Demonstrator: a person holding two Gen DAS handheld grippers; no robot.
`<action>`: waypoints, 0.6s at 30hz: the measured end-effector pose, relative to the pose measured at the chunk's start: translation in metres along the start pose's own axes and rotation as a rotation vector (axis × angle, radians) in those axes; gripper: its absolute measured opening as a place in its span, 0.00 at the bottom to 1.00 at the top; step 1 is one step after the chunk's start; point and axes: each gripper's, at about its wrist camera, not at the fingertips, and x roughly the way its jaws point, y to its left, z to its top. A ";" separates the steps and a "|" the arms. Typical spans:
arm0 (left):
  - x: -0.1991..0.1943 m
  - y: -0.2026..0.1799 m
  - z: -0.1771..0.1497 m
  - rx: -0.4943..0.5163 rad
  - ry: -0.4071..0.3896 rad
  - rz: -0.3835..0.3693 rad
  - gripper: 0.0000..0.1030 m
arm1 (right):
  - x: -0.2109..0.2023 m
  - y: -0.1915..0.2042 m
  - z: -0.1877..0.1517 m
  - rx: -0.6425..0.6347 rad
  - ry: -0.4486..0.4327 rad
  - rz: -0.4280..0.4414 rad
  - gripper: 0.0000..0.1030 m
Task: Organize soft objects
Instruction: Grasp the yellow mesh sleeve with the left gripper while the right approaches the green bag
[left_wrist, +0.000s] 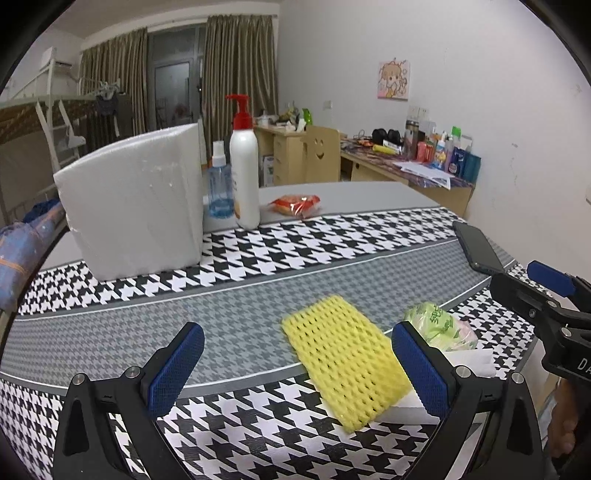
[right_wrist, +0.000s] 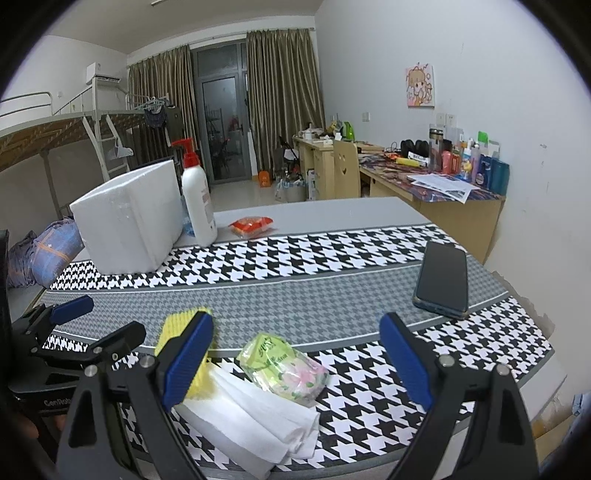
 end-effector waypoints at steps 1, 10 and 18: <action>0.003 -0.001 -0.001 0.001 0.007 0.000 0.99 | 0.001 -0.001 -0.001 0.000 0.005 -0.002 0.91; 0.021 -0.002 -0.004 -0.012 0.079 -0.012 0.99 | 0.022 -0.007 -0.006 -0.003 0.081 0.014 0.91; 0.038 -0.005 -0.009 -0.014 0.148 -0.009 0.92 | 0.036 -0.010 -0.010 -0.022 0.125 0.029 0.91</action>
